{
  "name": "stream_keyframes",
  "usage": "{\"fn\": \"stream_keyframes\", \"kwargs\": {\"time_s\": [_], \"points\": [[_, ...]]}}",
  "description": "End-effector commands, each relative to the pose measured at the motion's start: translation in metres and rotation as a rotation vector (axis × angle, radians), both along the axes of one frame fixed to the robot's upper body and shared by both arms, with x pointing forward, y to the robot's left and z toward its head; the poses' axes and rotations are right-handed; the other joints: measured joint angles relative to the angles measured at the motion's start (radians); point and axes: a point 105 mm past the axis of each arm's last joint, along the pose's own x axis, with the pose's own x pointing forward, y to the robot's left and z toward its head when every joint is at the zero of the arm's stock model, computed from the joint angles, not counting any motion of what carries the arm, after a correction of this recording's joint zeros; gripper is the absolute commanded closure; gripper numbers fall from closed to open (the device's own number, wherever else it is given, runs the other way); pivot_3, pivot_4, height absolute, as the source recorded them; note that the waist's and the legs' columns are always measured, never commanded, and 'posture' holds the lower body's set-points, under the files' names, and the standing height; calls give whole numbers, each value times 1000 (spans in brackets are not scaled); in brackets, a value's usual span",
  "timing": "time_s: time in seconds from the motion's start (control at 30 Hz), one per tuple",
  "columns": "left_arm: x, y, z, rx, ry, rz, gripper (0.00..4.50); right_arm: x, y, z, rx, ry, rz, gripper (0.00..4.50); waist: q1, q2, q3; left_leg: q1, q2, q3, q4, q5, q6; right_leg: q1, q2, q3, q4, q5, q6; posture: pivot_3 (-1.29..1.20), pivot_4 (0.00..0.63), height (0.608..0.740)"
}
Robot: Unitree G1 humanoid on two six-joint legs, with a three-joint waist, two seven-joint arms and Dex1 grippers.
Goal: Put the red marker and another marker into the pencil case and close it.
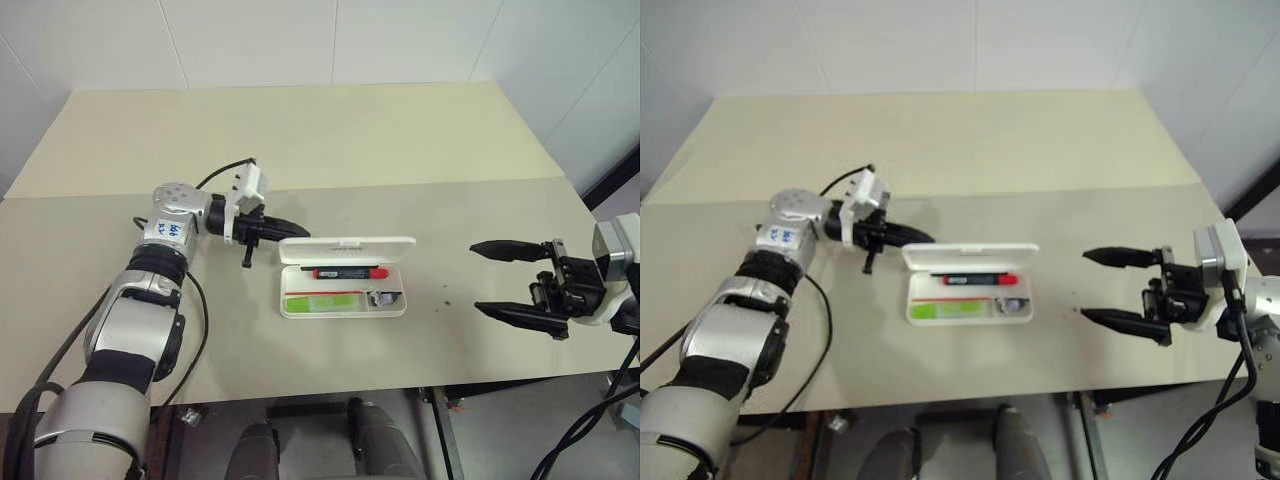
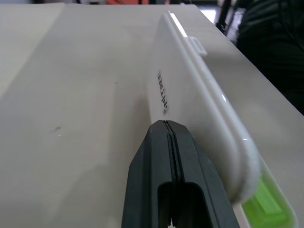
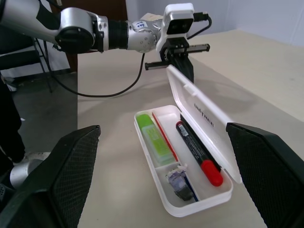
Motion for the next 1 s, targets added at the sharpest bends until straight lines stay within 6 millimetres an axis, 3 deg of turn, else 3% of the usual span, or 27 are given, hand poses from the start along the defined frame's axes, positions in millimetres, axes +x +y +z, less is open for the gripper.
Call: {"fn": "stream_keyframes", "kwargs": {"time_s": [0.03, 0.27, 0.47, 0.57, 0.77, 1.0], "points": [[-21, -6, 3, 22, -17, -182, 4481, -7, 9, 2, 4, -23, 57, 0, 1, 0, 0, 0, 0, 0, 0, 0, 0, 0, 0, 0, 0, 0, 0, 0, 150, 740], [-37, -8, -23, 183, -78, -305, 4481, -8, 11, -3, -11, -11, 77, 0, 1, 0, 0, 0, 0, 0, 1, 0, 0, 0, 0, 0, 0, -2, -4, 0, 150, 740], [-32, -2, -53, 405, -196, -369, 4481, -6, 14, -6, -10, -6, 73, 0, 3, 0, 0, 0, 0, 0, 2, 0, 0, 0, 0, 0, -1, -8, -16, 0, 150, 740], [-31, -7, -58, 407, -213, -380, 4481, -5, 17, -8, -7, -2, 76, 0, 7, 0, 0, 1, 0, 0, 4, 0, 0, 2, 0, 0, -1, -8, -16, 0, 150, 740], [-27, -14, -57, 378, -246, -363, 4481, -2, 20, -8, -3, -3, 80, 0, 9, 0, 0, 1, 0, 0, 6, 0, 0, 4, 0, 0, -1, -7, -16, 0, 150, 740], [-16, -25, -23, 122, -226, -236, 4481, 4, 18, -6, -10, -8, 79, 0, 11, 0, 0, 1, 0, 0, 7, 0, 0, 4, 0, 0, 0, -7, -15, 0, 150, 740]]}}
